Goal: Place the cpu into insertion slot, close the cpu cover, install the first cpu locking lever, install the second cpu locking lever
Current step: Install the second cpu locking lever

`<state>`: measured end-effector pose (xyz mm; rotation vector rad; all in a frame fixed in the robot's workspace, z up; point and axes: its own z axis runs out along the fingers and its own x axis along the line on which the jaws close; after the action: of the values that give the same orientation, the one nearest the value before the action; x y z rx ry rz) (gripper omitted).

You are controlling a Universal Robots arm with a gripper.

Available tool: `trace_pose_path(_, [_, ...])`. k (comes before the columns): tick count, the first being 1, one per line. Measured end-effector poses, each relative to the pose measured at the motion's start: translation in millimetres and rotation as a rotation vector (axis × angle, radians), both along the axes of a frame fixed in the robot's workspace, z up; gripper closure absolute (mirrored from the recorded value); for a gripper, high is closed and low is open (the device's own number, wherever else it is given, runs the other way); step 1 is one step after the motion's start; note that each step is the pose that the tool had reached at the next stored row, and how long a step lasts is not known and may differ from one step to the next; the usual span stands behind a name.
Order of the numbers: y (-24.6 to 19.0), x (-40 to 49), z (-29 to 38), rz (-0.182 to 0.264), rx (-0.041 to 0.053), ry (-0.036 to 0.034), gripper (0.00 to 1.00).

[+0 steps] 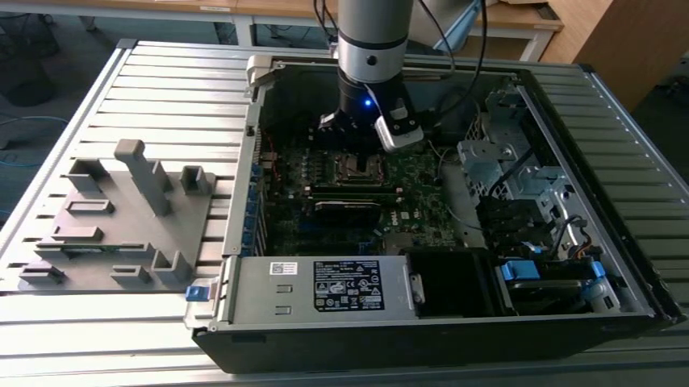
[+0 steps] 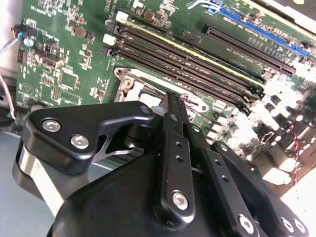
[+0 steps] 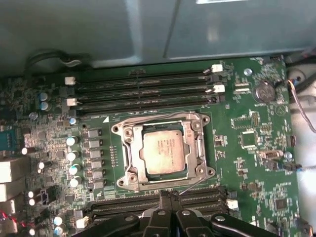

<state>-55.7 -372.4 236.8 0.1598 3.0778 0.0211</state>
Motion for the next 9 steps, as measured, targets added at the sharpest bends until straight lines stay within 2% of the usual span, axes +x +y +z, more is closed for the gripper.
trace_pose_path(3, [-0.1, -0.4, -0.4, 0.029, -0.0005, -0.0001, 0.9])
trace_pose_path(9, [-0.7, -7.5, -1.9, 0.037, -0.0016, 0.0, 0.9])
